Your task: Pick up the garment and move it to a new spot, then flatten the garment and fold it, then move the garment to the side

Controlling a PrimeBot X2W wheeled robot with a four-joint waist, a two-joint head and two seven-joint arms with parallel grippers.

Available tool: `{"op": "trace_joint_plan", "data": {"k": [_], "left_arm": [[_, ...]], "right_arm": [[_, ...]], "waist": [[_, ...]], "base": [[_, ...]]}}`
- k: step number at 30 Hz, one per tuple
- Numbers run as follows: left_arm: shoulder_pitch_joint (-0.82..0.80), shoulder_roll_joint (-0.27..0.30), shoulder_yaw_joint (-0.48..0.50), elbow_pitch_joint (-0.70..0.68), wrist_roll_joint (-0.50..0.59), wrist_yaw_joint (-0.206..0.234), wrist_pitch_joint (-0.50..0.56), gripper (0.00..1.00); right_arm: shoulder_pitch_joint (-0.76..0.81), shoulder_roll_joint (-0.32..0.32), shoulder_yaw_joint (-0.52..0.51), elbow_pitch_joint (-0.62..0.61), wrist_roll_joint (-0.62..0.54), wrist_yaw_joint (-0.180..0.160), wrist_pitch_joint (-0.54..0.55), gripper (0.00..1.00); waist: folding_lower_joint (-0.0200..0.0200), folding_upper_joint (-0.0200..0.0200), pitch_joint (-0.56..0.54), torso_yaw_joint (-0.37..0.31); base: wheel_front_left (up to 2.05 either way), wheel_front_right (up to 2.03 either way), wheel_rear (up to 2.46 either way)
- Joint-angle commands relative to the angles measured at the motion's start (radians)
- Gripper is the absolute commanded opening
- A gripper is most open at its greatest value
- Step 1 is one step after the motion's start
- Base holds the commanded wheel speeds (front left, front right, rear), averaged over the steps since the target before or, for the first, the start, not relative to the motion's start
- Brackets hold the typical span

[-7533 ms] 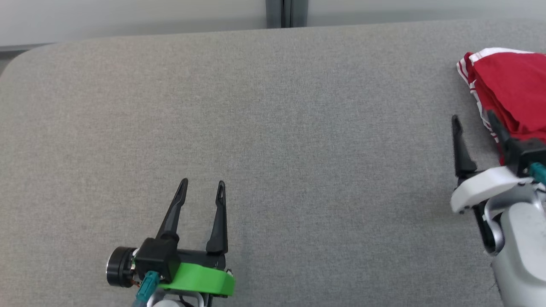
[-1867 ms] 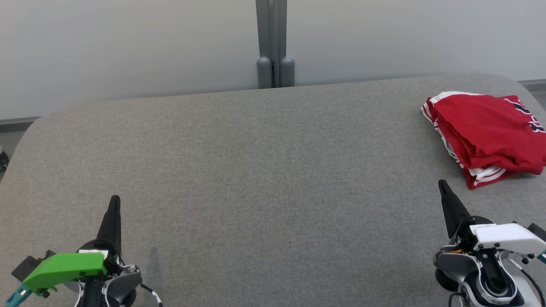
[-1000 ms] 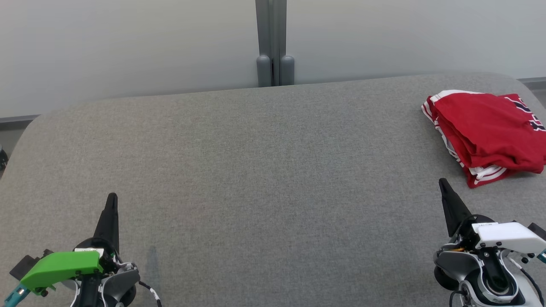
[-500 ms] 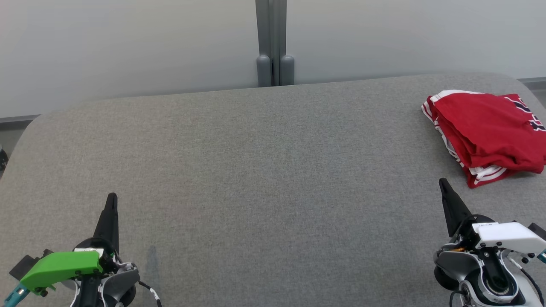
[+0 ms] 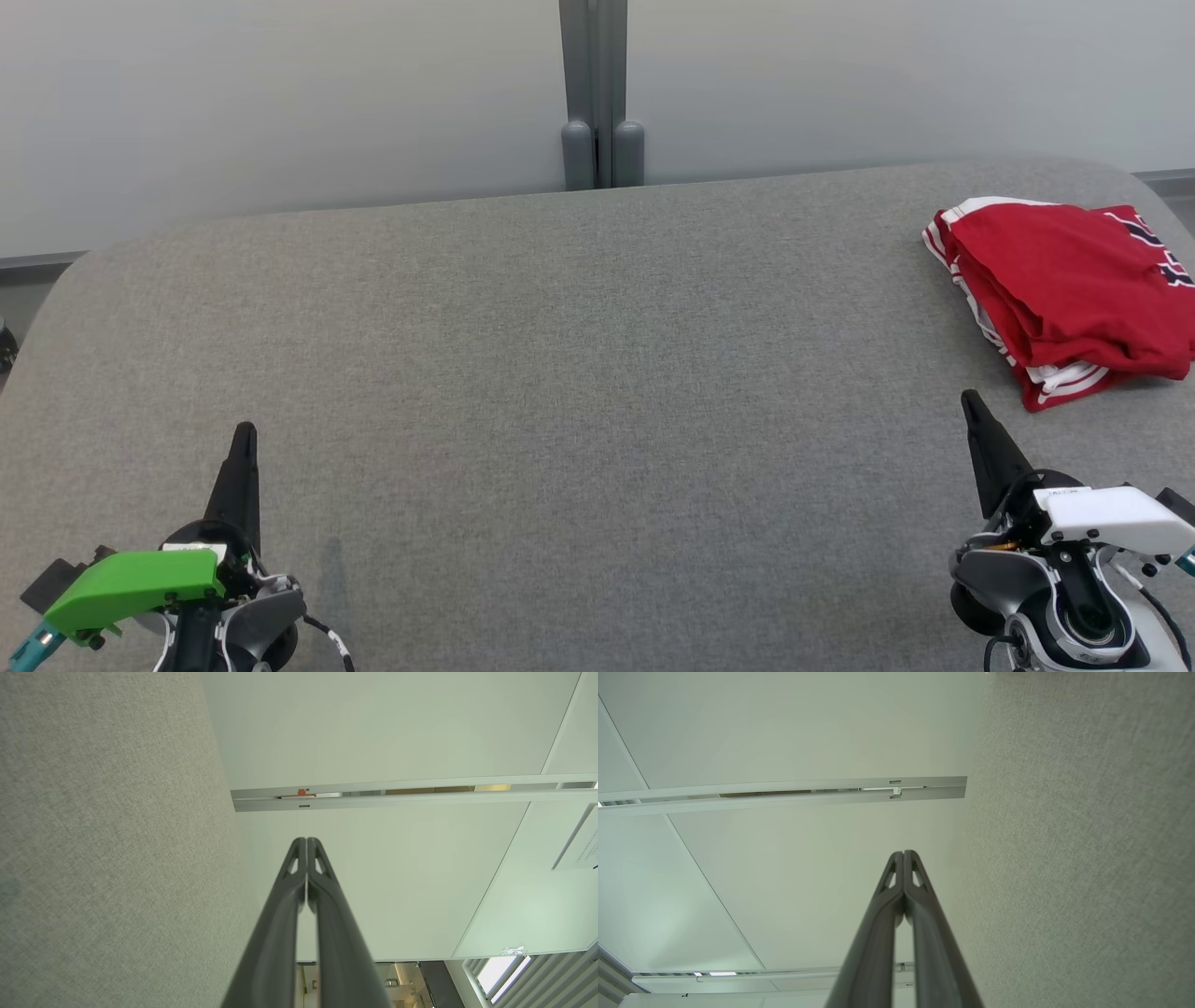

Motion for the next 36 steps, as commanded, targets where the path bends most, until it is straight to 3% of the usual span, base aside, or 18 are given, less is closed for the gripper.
{"op": "trace_joint_plan", "data": {"k": [1, 36], "left_arm": [[-0.014, 0.002, 0.004, 0.002, 0.005, -0.001, 0.004, 0.0], [-0.014, -0.004, 0.011, 0.002, 0.012, 0.0, 0.008, 0.0]], "right_arm": [[-0.011, -0.002, -0.003, 0.002, -0.004, 0.0, 0.006, 0.0], [-0.012, 0.001, -0.005, 0.002, -0.007, 0.0, 0.006, 0.0]], "waist": [[0.0, 0.0, 0.0, 0.0], [0.0, 0.0, 0.0, 0.0]], "base": [[0.0, 0.0, 0.0], [0.0, 0.0, 0.0]]}}
